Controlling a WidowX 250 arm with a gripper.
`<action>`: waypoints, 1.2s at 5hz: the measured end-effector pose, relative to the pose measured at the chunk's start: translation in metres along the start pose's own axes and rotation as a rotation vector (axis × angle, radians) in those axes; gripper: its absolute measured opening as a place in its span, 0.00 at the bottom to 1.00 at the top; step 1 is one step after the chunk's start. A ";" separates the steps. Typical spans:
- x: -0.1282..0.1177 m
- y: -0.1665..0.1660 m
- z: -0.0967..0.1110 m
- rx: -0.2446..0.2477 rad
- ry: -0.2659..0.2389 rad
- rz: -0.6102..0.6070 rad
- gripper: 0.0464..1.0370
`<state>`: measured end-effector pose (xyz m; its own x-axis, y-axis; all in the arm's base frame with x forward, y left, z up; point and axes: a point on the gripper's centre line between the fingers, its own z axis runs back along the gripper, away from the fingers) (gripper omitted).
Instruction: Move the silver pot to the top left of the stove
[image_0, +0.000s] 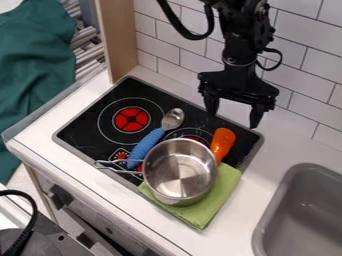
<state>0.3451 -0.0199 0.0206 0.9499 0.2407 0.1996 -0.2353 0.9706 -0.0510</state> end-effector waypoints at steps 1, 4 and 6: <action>-0.008 0.002 -0.009 0.008 0.035 0.006 0.96; -0.063 0.037 0.017 -0.022 -0.027 0.066 0.96; -0.089 0.031 0.016 -0.047 -0.009 -0.011 0.96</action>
<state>0.2495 -0.0114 0.0169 0.9502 0.2305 0.2096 -0.2148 0.9720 -0.0949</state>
